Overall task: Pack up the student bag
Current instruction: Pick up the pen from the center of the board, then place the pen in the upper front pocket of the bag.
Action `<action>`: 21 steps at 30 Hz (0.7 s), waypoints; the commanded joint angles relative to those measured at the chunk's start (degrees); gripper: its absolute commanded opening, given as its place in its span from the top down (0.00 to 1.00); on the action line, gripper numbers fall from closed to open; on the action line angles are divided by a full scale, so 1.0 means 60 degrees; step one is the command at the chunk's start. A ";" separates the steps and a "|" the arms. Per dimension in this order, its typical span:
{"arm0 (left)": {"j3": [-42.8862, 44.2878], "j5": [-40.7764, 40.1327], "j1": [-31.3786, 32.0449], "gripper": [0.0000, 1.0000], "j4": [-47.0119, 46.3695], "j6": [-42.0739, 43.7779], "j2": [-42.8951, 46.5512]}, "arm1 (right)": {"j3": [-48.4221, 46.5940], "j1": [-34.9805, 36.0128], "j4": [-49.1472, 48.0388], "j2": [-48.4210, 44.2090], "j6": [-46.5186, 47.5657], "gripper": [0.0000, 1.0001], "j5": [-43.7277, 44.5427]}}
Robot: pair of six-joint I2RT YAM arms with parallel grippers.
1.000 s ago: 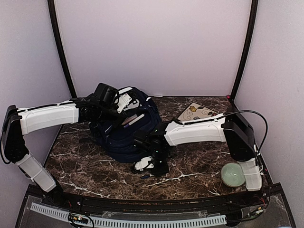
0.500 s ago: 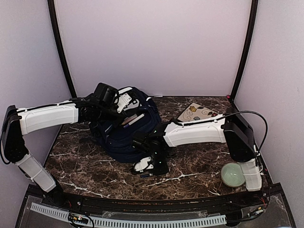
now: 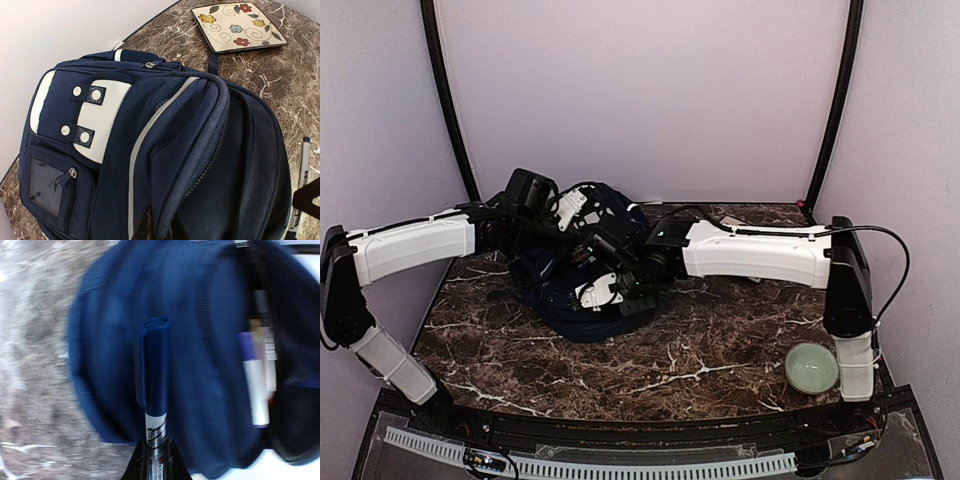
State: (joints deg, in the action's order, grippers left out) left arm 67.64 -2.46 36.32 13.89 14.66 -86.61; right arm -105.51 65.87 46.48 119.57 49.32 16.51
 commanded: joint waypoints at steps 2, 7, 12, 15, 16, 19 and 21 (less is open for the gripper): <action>0.0031 0.0857 -0.0076 0.99 -0.0458 -0.0417 0.0720 | -0.0306 -0.0094 -0.2296 -0.0223 0.1518 0.95 0.1496; 0.0021 0.1039 -0.0091 0.98 -0.0463 -0.0470 0.0768 | -0.0231 -0.0121 -0.3836 0.0163 0.2418 0.95 0.2264; 0.0004 0.1122 -0.0091 0.99 -0.0456 -0.0480 0.0782 | -0.0090 -0.0152 -0.4952 0.0482 0.3291 0.95 0.2462; 0.0007 0.1109 -0.0091 0.98 -0.0468 -0.0481 0.0808 | 0.0140 -0.0206 -0.5323 0.0582 0.3597 0.95 0.2336; -0.0001 0.1101 -0.0103 0.98 -0.0487 -0.0491 0.0811 | 0.0290 -0.0238 -0.5506 0.0580 0.3681 0.95 0.2297; 0.0003 0.1175 -0.0120 0.99 -0.0487 -0.0534 0.0815 | 0.0850 -0.0361 -0.6323 0.0605 0.4169 0.95 0.2143; 0.0007 0.1226 -0.0120 0.98 -0.0491 -0.0566 0.0819 | 0.0889 -0.0427 -0.6339 0.0729 0.4239 0.95 0.2052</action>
State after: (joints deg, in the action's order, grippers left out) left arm 67.48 2.07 35.62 13.89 12.69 -86.15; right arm -101.97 64.60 14.52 122.10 71.48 29.39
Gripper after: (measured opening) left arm 0.060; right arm 0.069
